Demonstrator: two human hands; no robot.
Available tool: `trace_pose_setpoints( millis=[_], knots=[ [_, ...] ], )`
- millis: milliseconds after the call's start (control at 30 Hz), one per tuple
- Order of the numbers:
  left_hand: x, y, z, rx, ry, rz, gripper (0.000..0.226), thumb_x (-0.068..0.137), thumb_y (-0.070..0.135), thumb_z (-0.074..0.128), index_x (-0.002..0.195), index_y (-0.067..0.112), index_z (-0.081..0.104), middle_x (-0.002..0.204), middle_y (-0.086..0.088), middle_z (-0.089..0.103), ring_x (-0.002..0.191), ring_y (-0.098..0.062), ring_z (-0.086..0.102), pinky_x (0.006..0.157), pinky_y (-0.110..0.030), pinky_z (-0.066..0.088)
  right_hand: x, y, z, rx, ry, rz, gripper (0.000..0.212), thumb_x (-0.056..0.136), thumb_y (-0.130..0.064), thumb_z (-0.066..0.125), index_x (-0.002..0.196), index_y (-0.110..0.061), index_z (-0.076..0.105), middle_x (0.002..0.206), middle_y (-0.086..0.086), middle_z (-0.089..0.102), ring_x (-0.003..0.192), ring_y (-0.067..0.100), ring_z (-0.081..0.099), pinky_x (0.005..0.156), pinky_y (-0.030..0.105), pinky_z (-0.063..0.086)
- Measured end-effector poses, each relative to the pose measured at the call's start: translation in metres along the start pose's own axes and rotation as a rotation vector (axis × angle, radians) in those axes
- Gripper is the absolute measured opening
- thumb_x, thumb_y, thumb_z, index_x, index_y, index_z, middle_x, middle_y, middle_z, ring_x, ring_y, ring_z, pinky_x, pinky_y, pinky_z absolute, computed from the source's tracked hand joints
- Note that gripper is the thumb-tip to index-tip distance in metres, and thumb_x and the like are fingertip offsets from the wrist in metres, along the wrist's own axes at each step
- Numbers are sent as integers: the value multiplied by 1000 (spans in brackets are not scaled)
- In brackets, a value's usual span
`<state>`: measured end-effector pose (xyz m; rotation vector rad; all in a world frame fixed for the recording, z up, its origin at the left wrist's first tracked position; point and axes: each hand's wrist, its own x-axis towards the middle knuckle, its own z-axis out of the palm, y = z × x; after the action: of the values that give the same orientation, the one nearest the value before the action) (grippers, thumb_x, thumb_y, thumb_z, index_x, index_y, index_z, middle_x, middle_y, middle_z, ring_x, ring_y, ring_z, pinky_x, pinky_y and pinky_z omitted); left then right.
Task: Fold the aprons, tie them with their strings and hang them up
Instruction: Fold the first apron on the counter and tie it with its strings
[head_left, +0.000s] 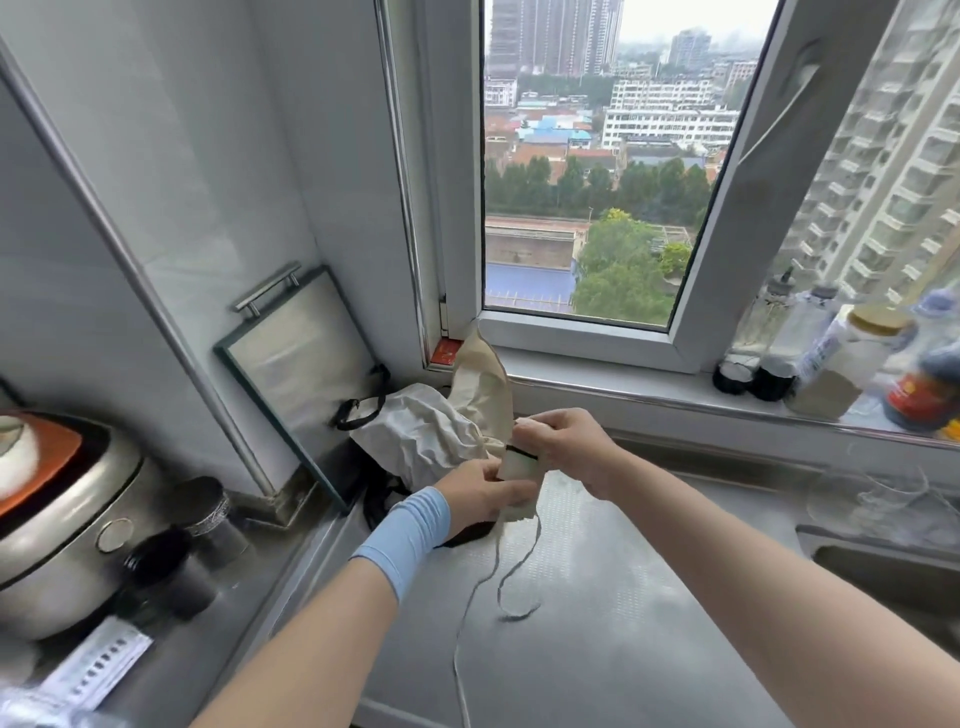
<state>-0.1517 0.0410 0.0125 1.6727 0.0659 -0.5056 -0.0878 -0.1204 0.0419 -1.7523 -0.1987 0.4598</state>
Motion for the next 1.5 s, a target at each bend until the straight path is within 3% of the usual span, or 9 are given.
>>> trace_pose_setpoints(
  millis=[267,467,600,700,833,967,1133,1333,1500],
  knots=[
    [8,25,23,64,131,6,31,87,19,68,113,3,61,80,-1,60,64,-6,57,49,-12,45,9,1,-20,169,-73,12,36,75,-11,85,107,-3,72,102,20,73,94,33,72,83,48,59],
    [12,43,30,-30,156,-25,49,88,45,59,117,6,63,104,-16,68,90,-21,64,88,-37,50,18,-3,-37,316,-116,-30,31,79,-7,81,108,-8,70,100,16,71,84,22,69,80,39,58],
    [16,51,31,-99,257,49,49,83,43,67,113,4,65,104,-22,69,95,-36,66,93,-48,50,16,8,-43,368,-377,169,45,95,-48,56,122,-12,66,108,12,71,92,24,67,85,39,52],
    [17,54,26,-128,322,55,39,88,32,68,115,5,63,106,-20,70,96,-36,67,94,-52,51,15,20,-55,244,-612,248,58,96,-56,44,116,-7,66,100,13,67,78,26,61,77,36,51],
    [14,53,9,-84,385,15,37,85,38,70,108,9,65,97,-8,74,91,-29,69,88,-46,54,23,14,-73,-185,-541,104,22,93,-34,64,94,-14,74,67,-1,46,52,12,28,49,26,23],
    [9,55,-2,-70,335,-39,34,88,38,67,105,9,68,102,-13,72,96,-31,67,94,-47,52,38,1,-79,-644,-427,-146,19,92,-33,63,86,-24,79,65,-1,51,55,14,36,48,26,31],
    [13,55,-8,374,310,-163,58,62,64,72,91,14,71,93,-4,73,88,-26,68,93,-46,53,46,-18,-76,-1021,-431,-366,20,95,-30,53,91,-31,72,96,-7,70,87,17,63,83,36,52],
    [22,56,1,697,370,-231,33,74,46,73,65,20,55,63,5,48,58,-13,45,61,-27,42,43,-42,-62,-1414,-398,-778,23,97,-15,50,106,-28,66,113,-6,48,79,23,58,61,32,37],
    [19,69,17,854,250,-172,13,78,34,71,87,26,65,71,11,55,76,-14,53,69,-28,46,40,-39,-54,-1469,-325,-917,17,99,-18,50,105,-27,62,96,-6,65,72,21,57,58,32,42]
  ],
)
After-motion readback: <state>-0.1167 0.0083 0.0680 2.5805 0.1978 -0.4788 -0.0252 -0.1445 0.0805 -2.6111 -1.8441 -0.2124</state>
